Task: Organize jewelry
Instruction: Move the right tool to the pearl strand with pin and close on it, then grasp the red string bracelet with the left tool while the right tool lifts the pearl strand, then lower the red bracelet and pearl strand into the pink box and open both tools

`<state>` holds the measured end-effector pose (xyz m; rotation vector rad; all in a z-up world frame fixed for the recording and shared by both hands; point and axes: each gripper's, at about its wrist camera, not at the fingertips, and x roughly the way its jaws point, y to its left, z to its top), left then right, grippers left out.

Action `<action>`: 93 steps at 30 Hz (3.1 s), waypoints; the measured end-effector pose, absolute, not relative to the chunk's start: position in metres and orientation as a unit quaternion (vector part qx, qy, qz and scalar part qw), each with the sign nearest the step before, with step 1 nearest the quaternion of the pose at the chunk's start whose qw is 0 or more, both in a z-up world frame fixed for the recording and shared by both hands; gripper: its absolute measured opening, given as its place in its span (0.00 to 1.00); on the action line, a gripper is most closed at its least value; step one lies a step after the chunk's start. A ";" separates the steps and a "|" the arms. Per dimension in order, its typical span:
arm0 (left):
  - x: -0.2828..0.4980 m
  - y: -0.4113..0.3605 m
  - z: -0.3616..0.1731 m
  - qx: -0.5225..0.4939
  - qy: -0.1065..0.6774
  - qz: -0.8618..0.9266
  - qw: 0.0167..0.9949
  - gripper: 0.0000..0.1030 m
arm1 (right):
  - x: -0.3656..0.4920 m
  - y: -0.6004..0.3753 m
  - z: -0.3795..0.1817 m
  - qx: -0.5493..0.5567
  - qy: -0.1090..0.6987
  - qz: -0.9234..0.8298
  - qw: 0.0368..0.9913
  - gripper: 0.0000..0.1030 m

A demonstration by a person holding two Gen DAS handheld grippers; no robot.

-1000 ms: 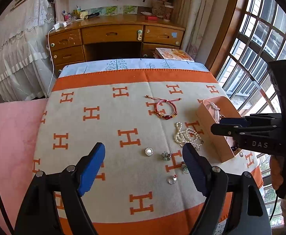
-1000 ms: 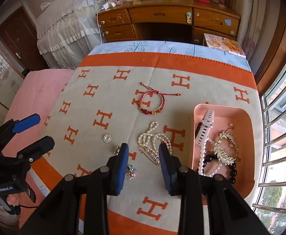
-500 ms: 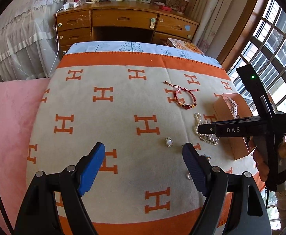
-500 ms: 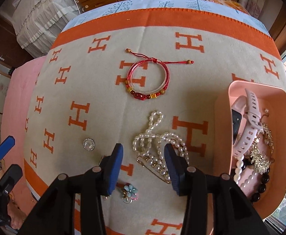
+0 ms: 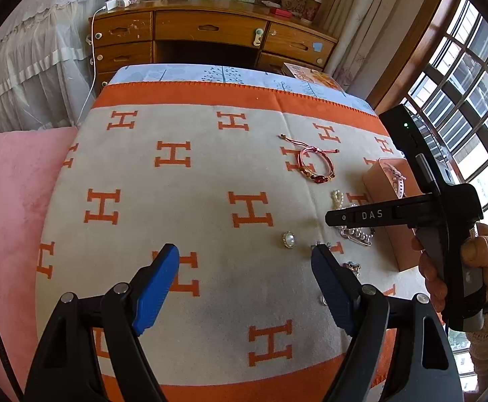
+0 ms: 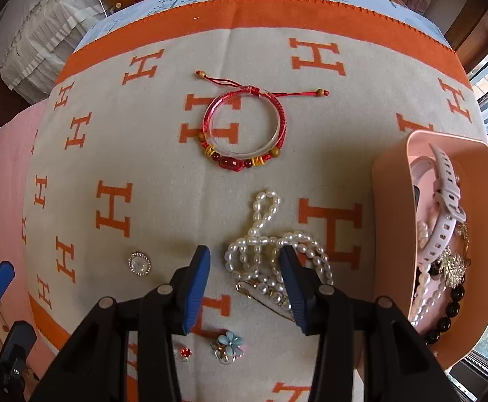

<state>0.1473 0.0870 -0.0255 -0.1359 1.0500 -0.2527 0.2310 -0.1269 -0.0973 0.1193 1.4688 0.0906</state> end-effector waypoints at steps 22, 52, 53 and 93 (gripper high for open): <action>0.175 0.062 -0.032 -0.057 0.509 -0.132 0.849 0.77 | 0.219 -0.142 -0.097 0.055 0.631 0.078 0.770 0.11; 0.320 -0.050 -0.099 -0.016 0.610 -0.113 0.784 0.19 | 0.192 -0.214 -0.036 0.170 0.535 0.191 0.806 0.10; 0.321 -0.051 -0.099 -0.015 0.610 -0.112 0.784 0.18 | 0.192 -0.215 -0.035 0.170 0.534 0.192 0.806 0.10; 0.193 -0.205 -0.002 0.062 0.551 -0.253 0.792 0.04 | 0.100 -0.325 0.034 0.211 0.428 0.116 0.871 0.10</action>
